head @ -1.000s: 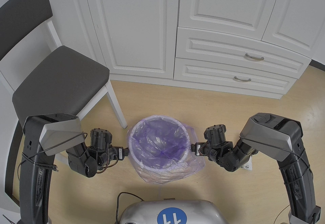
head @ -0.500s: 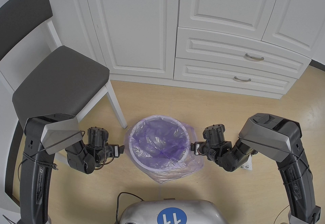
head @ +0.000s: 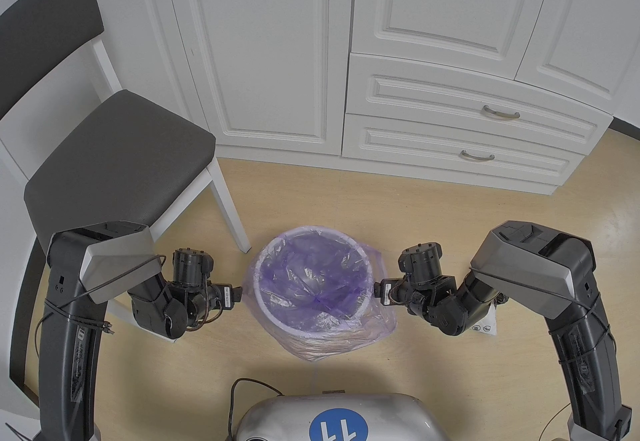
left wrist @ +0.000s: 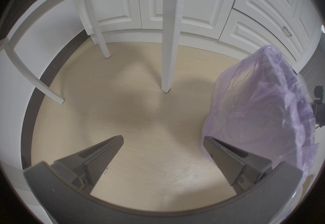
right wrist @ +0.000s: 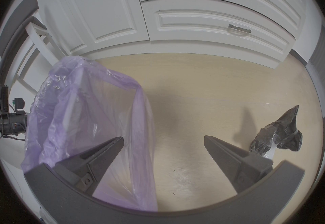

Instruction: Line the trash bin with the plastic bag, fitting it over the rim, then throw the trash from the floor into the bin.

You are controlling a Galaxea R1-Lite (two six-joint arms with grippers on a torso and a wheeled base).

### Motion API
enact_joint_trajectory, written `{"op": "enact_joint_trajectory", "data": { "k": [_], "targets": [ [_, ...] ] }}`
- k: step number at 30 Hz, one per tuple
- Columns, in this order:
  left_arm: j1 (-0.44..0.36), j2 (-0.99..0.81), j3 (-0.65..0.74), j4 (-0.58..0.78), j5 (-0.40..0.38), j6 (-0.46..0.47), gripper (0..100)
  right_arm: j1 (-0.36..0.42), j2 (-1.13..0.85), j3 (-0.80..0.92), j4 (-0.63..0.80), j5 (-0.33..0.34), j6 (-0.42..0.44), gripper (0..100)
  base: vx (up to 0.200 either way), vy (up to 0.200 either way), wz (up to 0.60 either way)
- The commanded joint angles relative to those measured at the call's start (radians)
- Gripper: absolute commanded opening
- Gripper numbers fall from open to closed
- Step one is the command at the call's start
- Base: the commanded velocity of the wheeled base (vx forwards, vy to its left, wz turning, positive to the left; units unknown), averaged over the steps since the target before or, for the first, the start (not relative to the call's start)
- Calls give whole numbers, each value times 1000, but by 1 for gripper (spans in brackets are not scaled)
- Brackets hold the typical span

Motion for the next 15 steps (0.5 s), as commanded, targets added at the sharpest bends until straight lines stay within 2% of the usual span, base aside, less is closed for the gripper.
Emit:
{"op": "enact_joint_trajectory", "data": {
  "k": [1,2,3,5,6,9,13,15],
  "targets": [
    [-15,-42,35,-9,-5,-8,100,-18,5,-54,43,28,-18,100,0,0,0],
    [-15,-42,35,-9,-5,-8,100,-18,5,-54,43,28,-18,100,0,0,0],
    [-41,-82,81,-15,-25,-36,100,-38,10,-146,189,88,-38,100,0,0,0],
    [-44,-94,96,-17,-36,-36,100,-40,16,-185,238,111,-38,100,0,0,0],
    [-46,-120,124,-30,-59,-37,100,-46,43,-291,364,155,-50,100,0,0,0],
    [-46,-139,135,-50,-68,-39,100,-51,103,-482,554,166,-90,100,0,0,0],
    [-41,-169,147,-53,-71,-37,100,-49,217,-759,736,167,-98,100,0,0,0],
    [-41,-182,152,-53,-71,-37,100,-49,272,-783,785,167,-109,100,0,0,0]
  ]
}}
